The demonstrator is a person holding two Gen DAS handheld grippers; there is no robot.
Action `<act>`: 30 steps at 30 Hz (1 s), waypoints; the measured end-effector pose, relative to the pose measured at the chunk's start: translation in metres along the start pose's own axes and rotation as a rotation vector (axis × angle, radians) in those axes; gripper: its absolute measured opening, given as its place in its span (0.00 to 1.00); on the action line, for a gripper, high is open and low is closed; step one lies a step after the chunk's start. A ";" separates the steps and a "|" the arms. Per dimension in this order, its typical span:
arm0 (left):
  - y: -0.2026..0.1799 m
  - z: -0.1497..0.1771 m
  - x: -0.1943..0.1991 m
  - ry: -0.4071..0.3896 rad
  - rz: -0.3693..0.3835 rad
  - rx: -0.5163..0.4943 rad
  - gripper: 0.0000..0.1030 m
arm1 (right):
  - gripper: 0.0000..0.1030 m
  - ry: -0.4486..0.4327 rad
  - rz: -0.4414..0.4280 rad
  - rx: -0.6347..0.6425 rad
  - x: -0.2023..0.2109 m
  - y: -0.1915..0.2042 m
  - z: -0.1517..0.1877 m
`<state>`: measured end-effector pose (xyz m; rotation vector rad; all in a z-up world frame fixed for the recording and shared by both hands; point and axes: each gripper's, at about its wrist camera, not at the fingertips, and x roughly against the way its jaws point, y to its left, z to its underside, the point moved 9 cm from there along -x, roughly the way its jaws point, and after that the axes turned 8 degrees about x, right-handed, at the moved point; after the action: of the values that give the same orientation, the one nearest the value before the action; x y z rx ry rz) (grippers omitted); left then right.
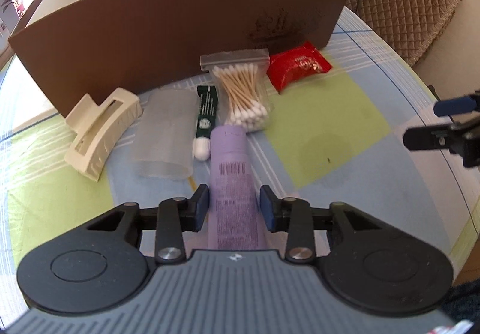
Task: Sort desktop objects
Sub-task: 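Grasp the red candy packet with the right gripper while the left gripper lifts the purple tube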
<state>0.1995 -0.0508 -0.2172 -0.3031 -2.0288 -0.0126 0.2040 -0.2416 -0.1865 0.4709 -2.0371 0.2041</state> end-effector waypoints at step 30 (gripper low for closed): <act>0.099 0.045 0.037 -0.015 -0.229 0.288 0.26 | 0.80 -0.191 -0.090 0.213 -0.023 0.031 -0.050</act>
<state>0.1654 0.0592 -0.2174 0.1110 -2.0379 0.1381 0.2407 -0.1907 -0.1801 0.7374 -2.1843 0.3341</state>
